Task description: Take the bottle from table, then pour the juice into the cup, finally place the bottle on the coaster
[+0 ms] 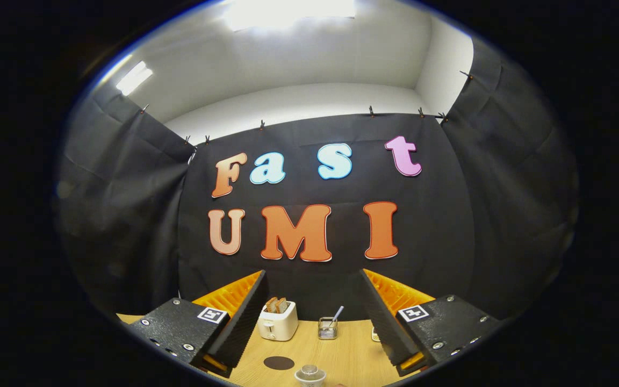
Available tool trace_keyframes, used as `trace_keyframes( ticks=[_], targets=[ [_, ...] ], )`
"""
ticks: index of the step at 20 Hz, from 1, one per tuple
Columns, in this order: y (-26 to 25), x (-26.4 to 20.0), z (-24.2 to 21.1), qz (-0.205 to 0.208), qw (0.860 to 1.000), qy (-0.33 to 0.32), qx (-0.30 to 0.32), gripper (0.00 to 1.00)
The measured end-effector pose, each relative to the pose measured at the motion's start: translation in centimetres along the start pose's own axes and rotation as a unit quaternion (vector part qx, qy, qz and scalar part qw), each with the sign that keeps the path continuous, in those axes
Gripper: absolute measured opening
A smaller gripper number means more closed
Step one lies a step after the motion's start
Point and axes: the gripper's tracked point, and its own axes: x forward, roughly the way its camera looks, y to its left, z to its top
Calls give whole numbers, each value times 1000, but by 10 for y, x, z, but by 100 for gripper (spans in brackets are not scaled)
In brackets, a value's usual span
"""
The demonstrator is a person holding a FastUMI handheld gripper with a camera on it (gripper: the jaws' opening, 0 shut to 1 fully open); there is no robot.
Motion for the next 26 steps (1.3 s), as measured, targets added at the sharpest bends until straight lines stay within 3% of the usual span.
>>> trace_keyframes(
  ticks=[7,16,26],
  targets=[
    [-2,1,-54,14,999,35,15,100],
    [-3,-6,-131,15,999,50,-10,100],
    [-2,-23,-246,11,987,159,23,100]
  ],
)
